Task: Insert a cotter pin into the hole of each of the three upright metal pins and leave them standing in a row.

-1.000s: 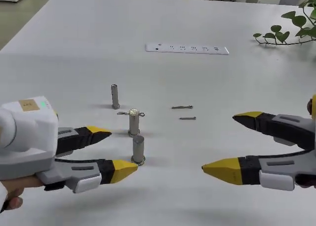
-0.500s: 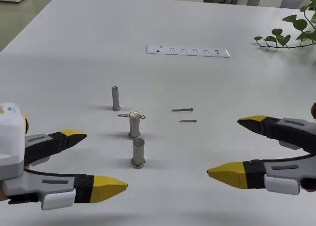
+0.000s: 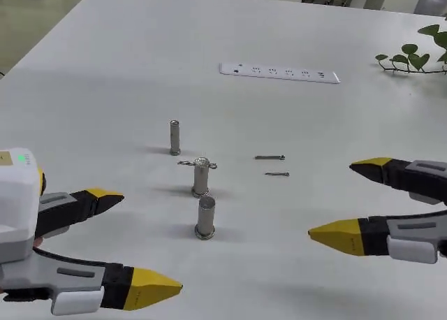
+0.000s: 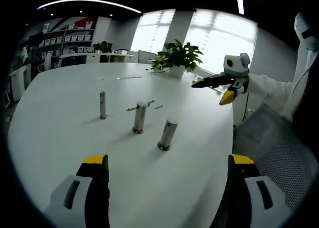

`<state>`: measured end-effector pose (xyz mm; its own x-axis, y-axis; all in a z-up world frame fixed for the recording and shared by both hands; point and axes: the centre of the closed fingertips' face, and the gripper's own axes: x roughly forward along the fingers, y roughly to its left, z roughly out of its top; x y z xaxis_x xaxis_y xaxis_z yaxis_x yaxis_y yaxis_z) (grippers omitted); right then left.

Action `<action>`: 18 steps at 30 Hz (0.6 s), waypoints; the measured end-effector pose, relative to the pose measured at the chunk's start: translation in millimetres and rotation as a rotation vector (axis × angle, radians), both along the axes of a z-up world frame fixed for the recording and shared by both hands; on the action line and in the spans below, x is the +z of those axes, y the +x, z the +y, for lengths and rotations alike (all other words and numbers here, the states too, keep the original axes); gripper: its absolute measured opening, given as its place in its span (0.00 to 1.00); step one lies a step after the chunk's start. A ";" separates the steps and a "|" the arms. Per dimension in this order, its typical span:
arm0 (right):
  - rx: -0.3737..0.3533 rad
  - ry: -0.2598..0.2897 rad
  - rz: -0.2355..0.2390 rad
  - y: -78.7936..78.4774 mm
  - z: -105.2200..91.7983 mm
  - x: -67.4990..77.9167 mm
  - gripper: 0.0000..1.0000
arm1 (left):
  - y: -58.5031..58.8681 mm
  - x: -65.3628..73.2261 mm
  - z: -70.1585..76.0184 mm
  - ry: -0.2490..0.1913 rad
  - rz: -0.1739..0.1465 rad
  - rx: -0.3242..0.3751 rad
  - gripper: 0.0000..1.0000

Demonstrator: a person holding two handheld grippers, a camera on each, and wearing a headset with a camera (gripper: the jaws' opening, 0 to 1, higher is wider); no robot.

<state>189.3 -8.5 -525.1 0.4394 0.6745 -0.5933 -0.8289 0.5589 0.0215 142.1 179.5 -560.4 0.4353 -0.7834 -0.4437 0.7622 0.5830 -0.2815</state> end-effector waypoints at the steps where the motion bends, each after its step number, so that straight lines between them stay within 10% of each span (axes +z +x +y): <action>1: 0.004 -0.014 -0.004 1.8 -1.2 -0.8 0.81 | -0.3 0.0 0.2 0.000 0.001 0.001 0.99; 10: 0.055 -0.169 0.013 39.6 -11.6 -6.8 0.79 | -3.7 4.3 -1.9 -0.012 -0.006 0.012 0.99; 18: 0.117 -0.194 0.011 67.3 -4.3 -5.2 0.71 | -3.0 5.5 3.1 -0.001 -0.023 0.029 0.99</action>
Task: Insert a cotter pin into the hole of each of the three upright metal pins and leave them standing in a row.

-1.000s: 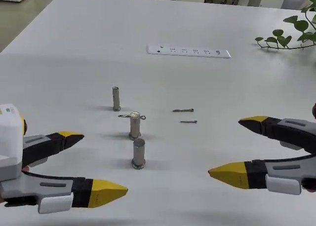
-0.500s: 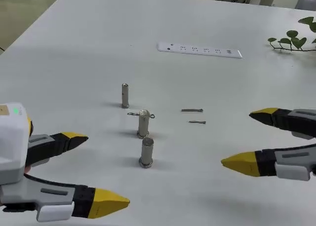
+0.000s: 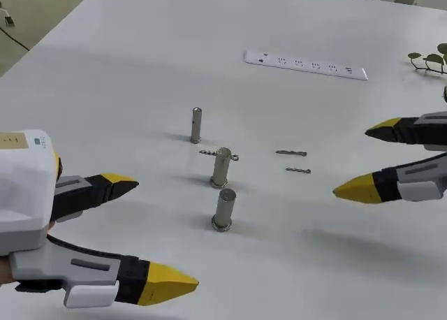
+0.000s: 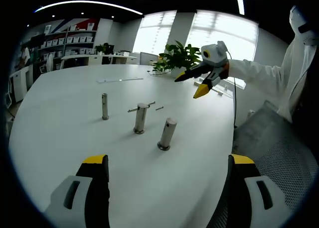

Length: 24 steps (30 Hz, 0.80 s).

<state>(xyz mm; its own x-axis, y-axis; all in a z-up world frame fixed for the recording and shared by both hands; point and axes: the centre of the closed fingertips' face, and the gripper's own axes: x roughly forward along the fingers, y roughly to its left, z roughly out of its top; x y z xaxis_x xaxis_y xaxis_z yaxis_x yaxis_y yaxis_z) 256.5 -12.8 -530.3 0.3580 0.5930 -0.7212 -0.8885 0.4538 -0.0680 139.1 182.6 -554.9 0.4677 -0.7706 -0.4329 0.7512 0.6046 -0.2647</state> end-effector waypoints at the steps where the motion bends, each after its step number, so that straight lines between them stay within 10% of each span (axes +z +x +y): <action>1: 0.009 -0.005 0.002 2.3 0.9 -0.7 0.69 | 0.8 0.7 1.1 -0.001 -0.006 0.004 0.99; 24: 0.166 -0.184 0.061 51.0 14.7 -41.0 0.41 | 0.2 -0.8 6.2 -0.034 0.006 0.061 0.99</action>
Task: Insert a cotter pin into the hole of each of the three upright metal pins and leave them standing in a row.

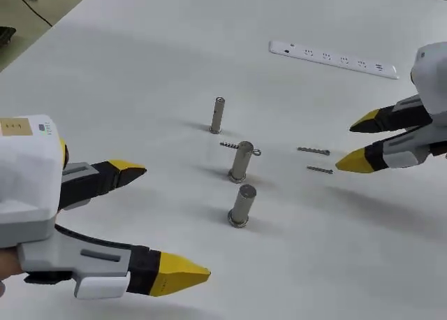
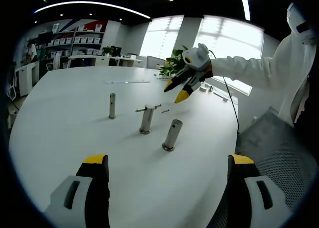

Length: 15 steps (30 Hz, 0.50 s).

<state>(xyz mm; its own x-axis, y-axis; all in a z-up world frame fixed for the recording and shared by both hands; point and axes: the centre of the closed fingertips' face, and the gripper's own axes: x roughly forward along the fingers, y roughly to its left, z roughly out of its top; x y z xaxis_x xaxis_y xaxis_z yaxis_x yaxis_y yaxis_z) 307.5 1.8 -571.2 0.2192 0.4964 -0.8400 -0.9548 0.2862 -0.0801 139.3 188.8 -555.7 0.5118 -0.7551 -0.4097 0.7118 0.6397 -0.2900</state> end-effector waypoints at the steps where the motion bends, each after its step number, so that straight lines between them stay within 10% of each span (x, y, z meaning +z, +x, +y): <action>1: 0.004 -0.005 0.004 1.3 0.6 -1.3 0.39 | -0.1 -0.2 -0.3 -0.001 0.000 0.000 0.99; 15: 0.097 -0.114 0.040 14.6 9.1 -30.0 0.24 | 0.3 -6.6 2.1 -0.006 0.029 0.014 0.97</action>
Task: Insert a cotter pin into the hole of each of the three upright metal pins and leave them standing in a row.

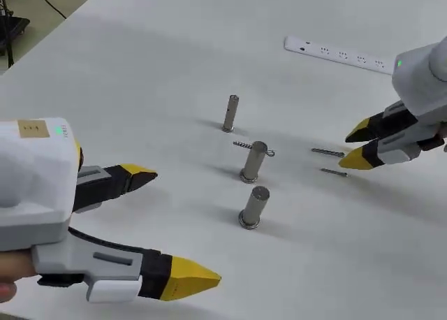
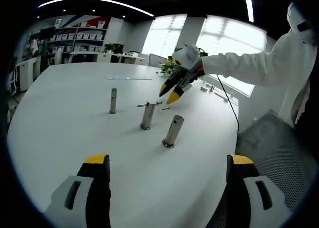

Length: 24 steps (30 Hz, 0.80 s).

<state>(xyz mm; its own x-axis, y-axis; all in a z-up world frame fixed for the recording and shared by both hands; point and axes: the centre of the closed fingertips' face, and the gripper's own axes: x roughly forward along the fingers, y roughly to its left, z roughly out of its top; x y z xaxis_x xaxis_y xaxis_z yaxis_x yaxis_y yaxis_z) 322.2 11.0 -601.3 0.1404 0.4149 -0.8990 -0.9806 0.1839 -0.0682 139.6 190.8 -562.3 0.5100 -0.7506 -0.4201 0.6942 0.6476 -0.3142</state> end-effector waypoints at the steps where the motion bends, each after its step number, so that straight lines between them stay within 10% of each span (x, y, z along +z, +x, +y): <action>1: 0.001 -0.001 0.000 0.3 0.4 -0.4 0.23 | 0.1 0.0 0.1 0.000 0.000 0.000 0.97; 24: 0.080 -0.108 0.063 -5.0 7.7 -10.3 0.09 | 1.6 -5.4 0.3 0.002 0.030 -0.002 0.94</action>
